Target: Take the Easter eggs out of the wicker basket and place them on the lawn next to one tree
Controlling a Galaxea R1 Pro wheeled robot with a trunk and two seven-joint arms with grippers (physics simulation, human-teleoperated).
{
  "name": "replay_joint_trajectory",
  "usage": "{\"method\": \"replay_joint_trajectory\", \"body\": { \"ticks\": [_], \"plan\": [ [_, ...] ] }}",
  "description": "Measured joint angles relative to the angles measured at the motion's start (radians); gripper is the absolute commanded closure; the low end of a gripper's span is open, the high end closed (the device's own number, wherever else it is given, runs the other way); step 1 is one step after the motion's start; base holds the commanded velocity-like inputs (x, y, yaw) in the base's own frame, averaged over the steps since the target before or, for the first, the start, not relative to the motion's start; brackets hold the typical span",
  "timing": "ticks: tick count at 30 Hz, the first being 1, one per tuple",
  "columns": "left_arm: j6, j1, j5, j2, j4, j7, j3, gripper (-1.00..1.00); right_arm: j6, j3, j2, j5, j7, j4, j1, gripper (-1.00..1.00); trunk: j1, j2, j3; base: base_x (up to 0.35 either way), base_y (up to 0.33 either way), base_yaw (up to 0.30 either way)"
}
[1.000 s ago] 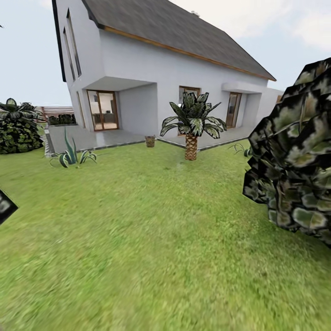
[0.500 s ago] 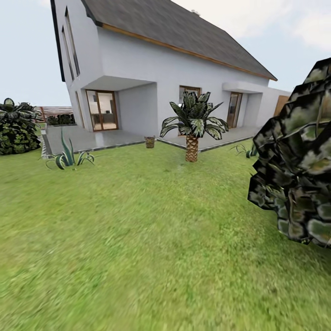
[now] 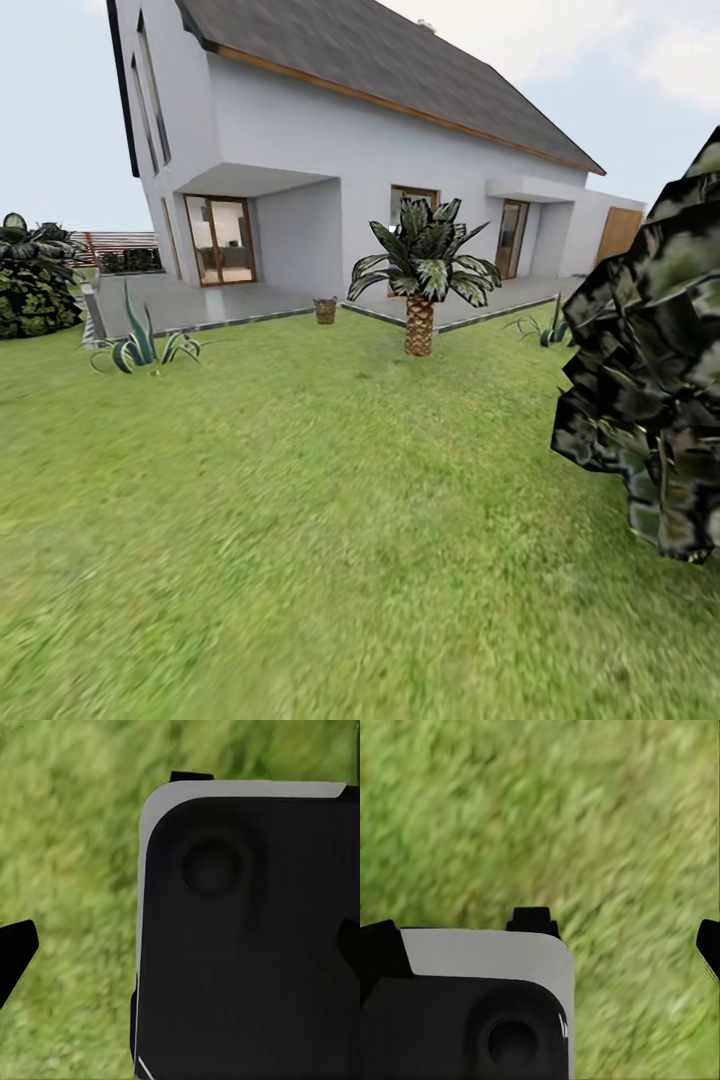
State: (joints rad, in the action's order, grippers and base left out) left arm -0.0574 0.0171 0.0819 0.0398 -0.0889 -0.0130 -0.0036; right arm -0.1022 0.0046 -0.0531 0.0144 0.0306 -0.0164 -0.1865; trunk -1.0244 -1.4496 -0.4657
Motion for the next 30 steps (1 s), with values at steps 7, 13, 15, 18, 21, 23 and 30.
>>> {"method": "replay_joint_trajectory", "body": {
  "ticks": [7,13,15,18,21,23,30],
  "plan": [
    [0.000,0.000,0.000,0.000,0.000,0.000,0.000,-1.00,0.000,0.000,0.001,-0.001,0.000,0.000,0.000,-1.00,0.000,0.000,0.000,0.337,0.000,0.000],
    [0.000,0.000,-0.001,0.000,0.000,-0.001,0.000,-1.00,0.001,0.001,0.001,-0.001,0.000,0.000,0.000,-1.00,0.000,0.000,0.000,0.337,0.000,0.139],
    [0.000,0.000,-0.001,0.000,0.000,-0.001,0.000,-1.00,0.001,0.001,0.001,-0.001,0.000,0.000,0.000,-1.00,0.000,0.000,0.000,0.337,0.000,0.184],
    [0.000,0.000,-0.001,0.000,0.000,-0.001,0.000,-1.00,0.001,0.001,0.001,-0.001,0.000,0.000,0.000,-1.00,0.000,0.000,0.000,0.337,0.000,0.159],
    [0.000,0.000,-0.001,0.000,0.000,-0.001,0.000,-1.00,0.002,0.001,0.001,-0.001,0.000,0.000,0.000,-1.00,0.000,0.000,0.000,0.337,0.000,0.111],
    [0.000,0.000,-0.001,0.000,0.000,-0.001,0.000,-1.00,0.002,0.001,0.001,-0.001,-0.001,0.000,0.000,-1.00,0.000,0.000,0.000,0.337,0.000,0.037],
    [0.000,0.000,-0.002,0.000,0.000,-0.001,0.000,-1.00,0.002,0.000,0.001,0.002,-0.004,0.000,0.000,-1.00,0.000,0.000,0.000,0.338,0.000,0.007]
  ]
}}
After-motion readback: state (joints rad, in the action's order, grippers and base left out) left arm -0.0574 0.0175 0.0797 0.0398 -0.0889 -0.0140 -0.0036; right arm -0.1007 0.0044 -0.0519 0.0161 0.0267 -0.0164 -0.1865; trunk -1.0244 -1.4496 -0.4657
